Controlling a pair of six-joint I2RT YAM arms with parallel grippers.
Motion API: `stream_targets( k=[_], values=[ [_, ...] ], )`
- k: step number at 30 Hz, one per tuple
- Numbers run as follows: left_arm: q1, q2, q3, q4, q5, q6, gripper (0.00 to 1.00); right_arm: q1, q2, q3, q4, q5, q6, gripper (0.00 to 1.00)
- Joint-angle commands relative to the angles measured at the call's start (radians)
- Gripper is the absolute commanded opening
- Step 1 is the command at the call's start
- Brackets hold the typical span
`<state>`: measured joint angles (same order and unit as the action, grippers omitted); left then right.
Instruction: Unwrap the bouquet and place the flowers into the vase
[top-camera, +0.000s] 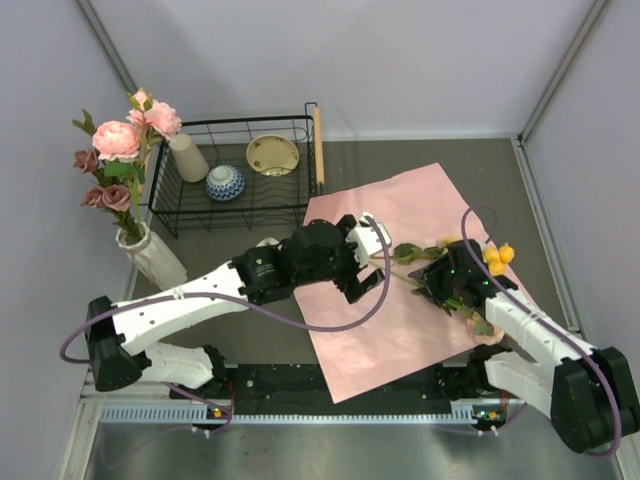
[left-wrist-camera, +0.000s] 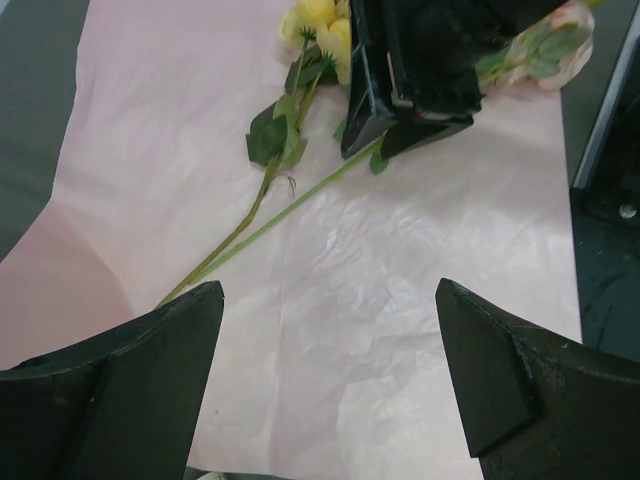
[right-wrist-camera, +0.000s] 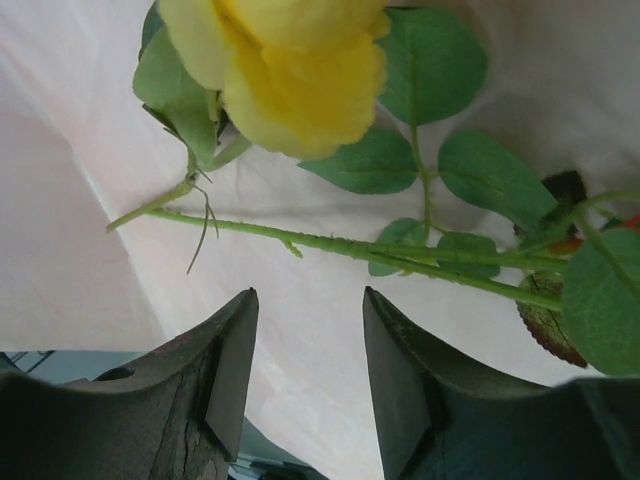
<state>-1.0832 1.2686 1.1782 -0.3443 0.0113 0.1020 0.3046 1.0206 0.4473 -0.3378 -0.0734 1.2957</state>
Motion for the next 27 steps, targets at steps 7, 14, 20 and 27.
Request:
stream_targets(
  k=[7,14,20,27],
  values=[
    [-0.066,-0.024,0.029,-0.026,-0.091,0.082,0.92,-0.015,-0.224,-0.12,-0.089,0.245,0.281,0.45],
    [-0.07,-0.089,-0.011,-0.015,-0.12,0.071,0.92,-0.018,-0.269,-0.131,-0.122,0.369,0.297,0.43],
    [-0.072,-0.107,-0.037,-0.039,-0.168,0.067,0.92,-0.018,-0.226,-0.162,-0.122,0.343,0.344,0.4],
    [-0.075,-0.107,-0.035,-0.047,-0.182,0.064,0.92,-0.018,-0.211,-0.173,-0.122,0.346,0.358,0.33]
  ],
)
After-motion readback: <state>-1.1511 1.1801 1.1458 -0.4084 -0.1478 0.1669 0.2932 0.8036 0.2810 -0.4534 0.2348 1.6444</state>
